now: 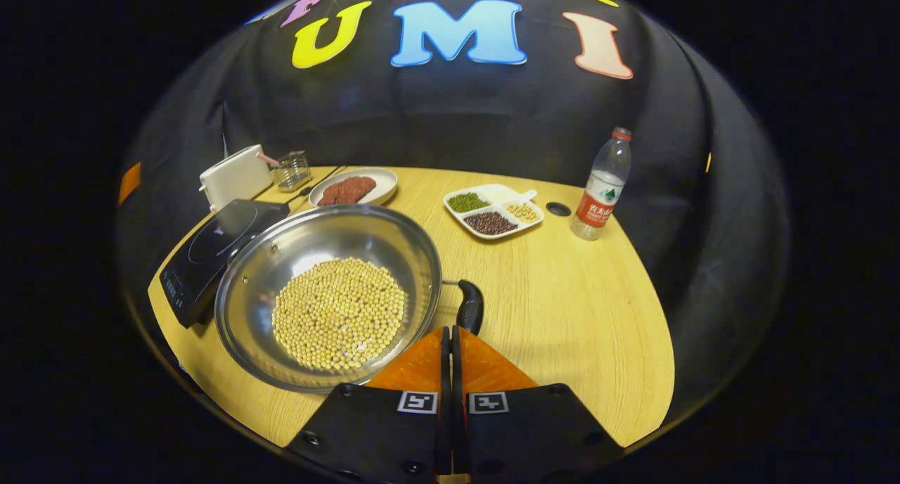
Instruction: First push the handle of the pot to place it horizontally, then grasp the pot with both hands and set it on the induction cooktop.
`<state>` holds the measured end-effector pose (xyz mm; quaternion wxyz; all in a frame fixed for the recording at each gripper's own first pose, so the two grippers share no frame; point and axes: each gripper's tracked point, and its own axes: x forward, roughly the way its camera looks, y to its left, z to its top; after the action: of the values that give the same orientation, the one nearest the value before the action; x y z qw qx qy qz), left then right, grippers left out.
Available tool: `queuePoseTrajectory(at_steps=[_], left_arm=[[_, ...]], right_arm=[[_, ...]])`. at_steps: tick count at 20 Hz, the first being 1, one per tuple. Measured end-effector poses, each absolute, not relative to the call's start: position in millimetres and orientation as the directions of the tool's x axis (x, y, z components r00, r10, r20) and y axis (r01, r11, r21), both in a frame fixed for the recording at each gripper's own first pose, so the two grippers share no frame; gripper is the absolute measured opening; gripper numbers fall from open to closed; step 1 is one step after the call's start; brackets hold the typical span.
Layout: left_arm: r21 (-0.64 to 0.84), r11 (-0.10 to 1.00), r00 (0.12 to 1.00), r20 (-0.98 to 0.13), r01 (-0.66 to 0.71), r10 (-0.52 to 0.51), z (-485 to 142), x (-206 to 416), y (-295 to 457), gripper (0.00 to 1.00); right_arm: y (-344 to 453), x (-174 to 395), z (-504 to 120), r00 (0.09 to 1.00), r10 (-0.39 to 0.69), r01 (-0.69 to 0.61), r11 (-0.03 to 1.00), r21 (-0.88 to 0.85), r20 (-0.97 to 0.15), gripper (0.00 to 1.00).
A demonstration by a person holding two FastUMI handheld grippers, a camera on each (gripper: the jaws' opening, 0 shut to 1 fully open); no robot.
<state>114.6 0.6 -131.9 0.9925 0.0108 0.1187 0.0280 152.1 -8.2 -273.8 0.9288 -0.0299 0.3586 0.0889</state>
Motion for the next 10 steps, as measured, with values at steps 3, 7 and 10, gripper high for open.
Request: queuePoseTrajectory(at_steps=[3, 7, 10], left_arm=[[0.006, 0.999, 0.966, -0.257, -0.033, 0.033, -145, 125, 0, 0.78], [-0.053, 0.998, 0.942, -0.331, 0.04, -0.055, -177, 147, -15, 0.79], [-0.069, 0.996, 0.92, -0.382, 0.061, -0.084, -203, 163, -19, 0.78]], right_arm=[[-3, 158, -241, 0.793, 0.161, -0.148, 0.987, 0.07, -0.588, 0.14], [3, 162, -227, 0.82, 0.164, -0.12, 0.986, 0.115, -0.548, 0.94], [8, 159, -233, 0.814, 0.165, -0.13, 0.986, 0.102, -0.557, 0.98]])
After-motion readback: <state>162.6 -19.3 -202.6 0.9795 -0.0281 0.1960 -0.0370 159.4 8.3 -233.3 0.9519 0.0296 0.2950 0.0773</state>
